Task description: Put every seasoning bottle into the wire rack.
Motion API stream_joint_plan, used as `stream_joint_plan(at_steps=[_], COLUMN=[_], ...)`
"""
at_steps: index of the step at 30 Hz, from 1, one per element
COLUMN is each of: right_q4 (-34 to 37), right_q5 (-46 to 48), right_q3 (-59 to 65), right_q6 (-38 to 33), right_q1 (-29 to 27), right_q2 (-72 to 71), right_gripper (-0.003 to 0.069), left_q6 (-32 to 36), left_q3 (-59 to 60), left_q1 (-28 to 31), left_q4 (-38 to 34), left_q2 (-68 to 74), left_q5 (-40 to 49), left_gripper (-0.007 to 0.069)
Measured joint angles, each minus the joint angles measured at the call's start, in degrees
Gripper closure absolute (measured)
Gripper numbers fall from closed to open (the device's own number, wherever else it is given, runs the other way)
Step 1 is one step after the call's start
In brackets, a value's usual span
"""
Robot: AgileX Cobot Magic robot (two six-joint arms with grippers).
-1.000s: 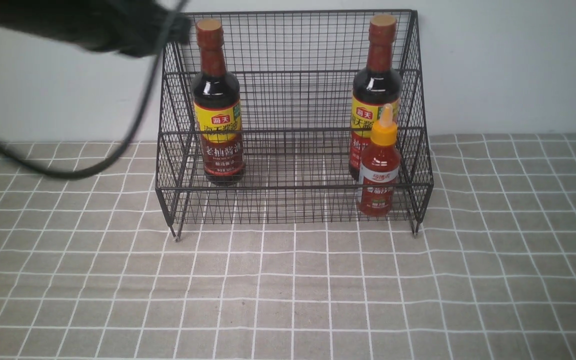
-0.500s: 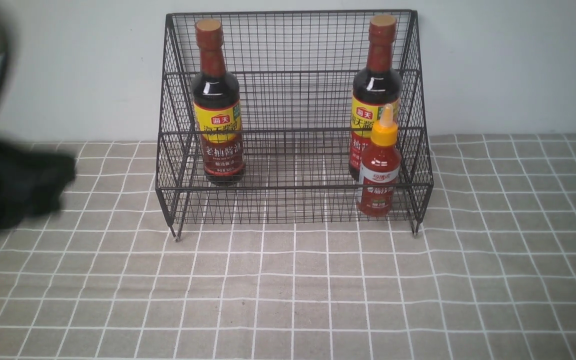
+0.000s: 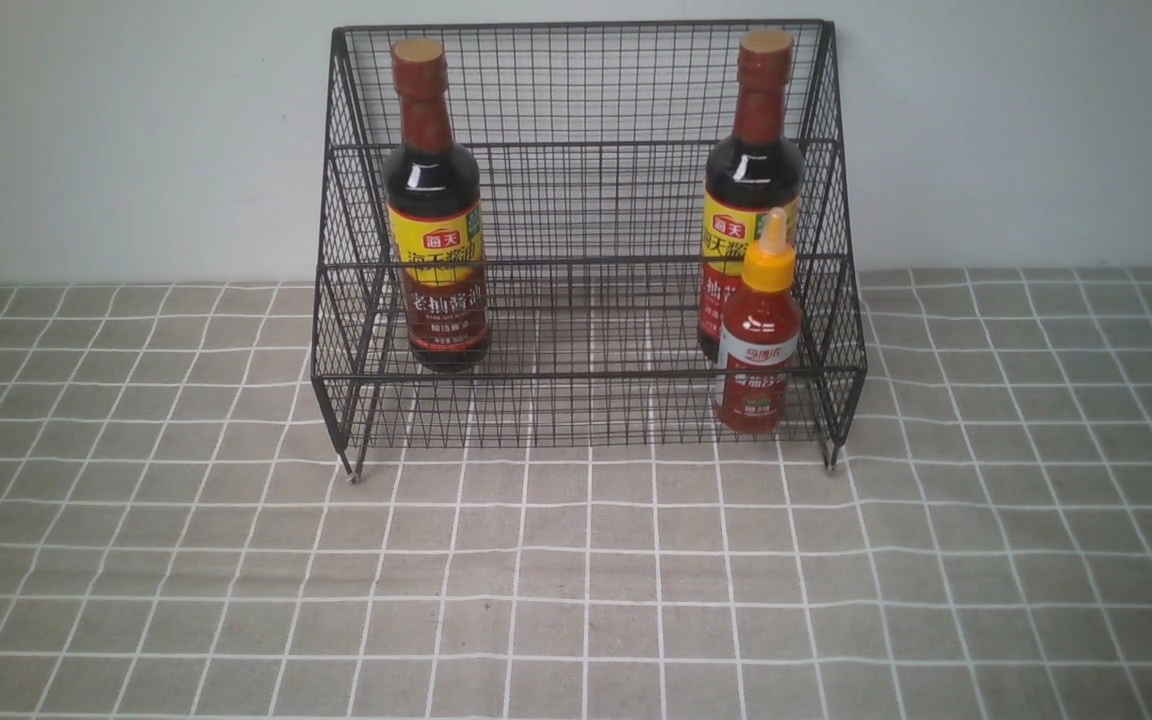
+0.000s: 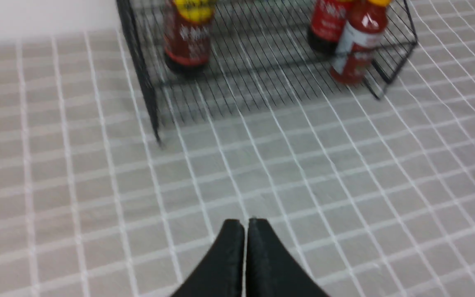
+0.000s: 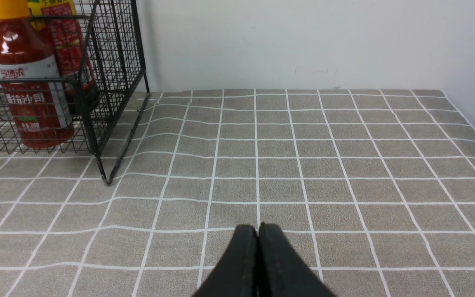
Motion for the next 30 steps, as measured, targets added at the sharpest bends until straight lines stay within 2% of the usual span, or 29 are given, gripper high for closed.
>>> stream_joint_plan(at_steps=[5, 7, 8, 9, 14, 20, 30], right_q4=[0.0, 0.0, 0.0, 0.0, 0.0, 0.0, 0.0], right_q5=[0.0, 0.0, 0.0, 0.0, 0.0, 0.0, 0.05], right_q3=[0.0, 0.0, 0.0, 0.0, 0.0, 0.0, -0.02], right_q6=[0.0, 0.0, 0.0, 0.0, 0.0, 0.0, 0.0], right_q1=[0.0, 0.0, 0.0, 0.0, -0.02, -0.02, -0.02], right_q2=[0.0, 0.0, 0.0, 0.0, 0.0, 0.0, 0.0], right_gripper=[0.0673, 0.0673, 0.0673, 0.0673, 0.0673, 0.0673, 0.0673], left_q6=[3.25, 4.43, 4.57, 5.03, 5.38, 4.02, 3.3], left_q3=[5.87, 14.41, 15.15, 21.38, 38.17, 48.9, 49.11], left_q1=[0.94, 4.48, 4.82, 7.74, 13.91, 14.63, 14.63], left_q4=[4.24, 5.04, 5.09, 5.16, 4.93, 4.13, 3.92], left_q2=[-2.66, -7.86, -8.31, -11.97, -21.55, -29.03, -29.29], left_q5=[-10.18, -19.04, -19.69, -24.62, -32.98, -33.3, -30.89], left_gripper=[0.0631, 0.0631, 0.0631, 0.0631, 0.0631, 0.0631, 0.0631])
